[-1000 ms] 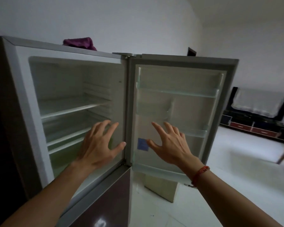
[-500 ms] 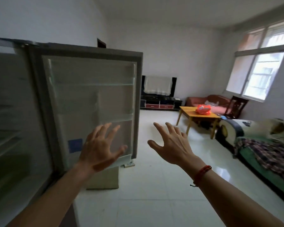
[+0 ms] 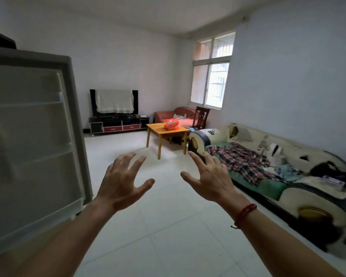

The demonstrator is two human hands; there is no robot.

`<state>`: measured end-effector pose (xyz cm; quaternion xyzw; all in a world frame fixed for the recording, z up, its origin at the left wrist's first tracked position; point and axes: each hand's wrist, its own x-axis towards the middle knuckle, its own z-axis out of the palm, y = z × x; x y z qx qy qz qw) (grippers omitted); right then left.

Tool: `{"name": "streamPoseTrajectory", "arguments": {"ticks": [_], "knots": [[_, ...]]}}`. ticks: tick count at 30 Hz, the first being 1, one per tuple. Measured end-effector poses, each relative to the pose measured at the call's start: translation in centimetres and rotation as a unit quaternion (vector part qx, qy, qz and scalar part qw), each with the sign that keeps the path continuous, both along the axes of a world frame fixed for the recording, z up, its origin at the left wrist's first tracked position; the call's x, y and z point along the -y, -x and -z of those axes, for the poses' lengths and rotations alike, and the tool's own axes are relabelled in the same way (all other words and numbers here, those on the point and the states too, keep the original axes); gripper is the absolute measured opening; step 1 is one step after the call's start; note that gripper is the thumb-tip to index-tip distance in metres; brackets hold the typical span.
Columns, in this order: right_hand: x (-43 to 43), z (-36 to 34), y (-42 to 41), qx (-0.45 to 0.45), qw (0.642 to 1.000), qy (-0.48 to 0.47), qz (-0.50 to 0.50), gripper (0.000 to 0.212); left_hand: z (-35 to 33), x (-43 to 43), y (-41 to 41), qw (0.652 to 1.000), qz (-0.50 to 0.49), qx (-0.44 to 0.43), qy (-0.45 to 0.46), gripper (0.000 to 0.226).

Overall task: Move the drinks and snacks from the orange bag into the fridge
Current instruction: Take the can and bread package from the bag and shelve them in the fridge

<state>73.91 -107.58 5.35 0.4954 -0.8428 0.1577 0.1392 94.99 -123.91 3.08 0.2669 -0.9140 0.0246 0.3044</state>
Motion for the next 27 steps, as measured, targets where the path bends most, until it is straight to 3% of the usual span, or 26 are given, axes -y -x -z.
{"name": "streamPoseTrajectory", "arguments": {"ticks": [6, 27], "knots": [[-4.5, 0.0, 4.0, 0.023, 0.998, -0.019, 0.053, 0.076, 0.1, -2.2, 5.1, 0.999, 0.035, 0.001, 0.001, 0.076], [-5.3, 1.0, 13.0, 0.028, 0.998, -0.034, 0.042, 0.076, 1.0, -2.7, 14.4, 0.999, 0.025, 0.027, 0.013, 0.079]]}}
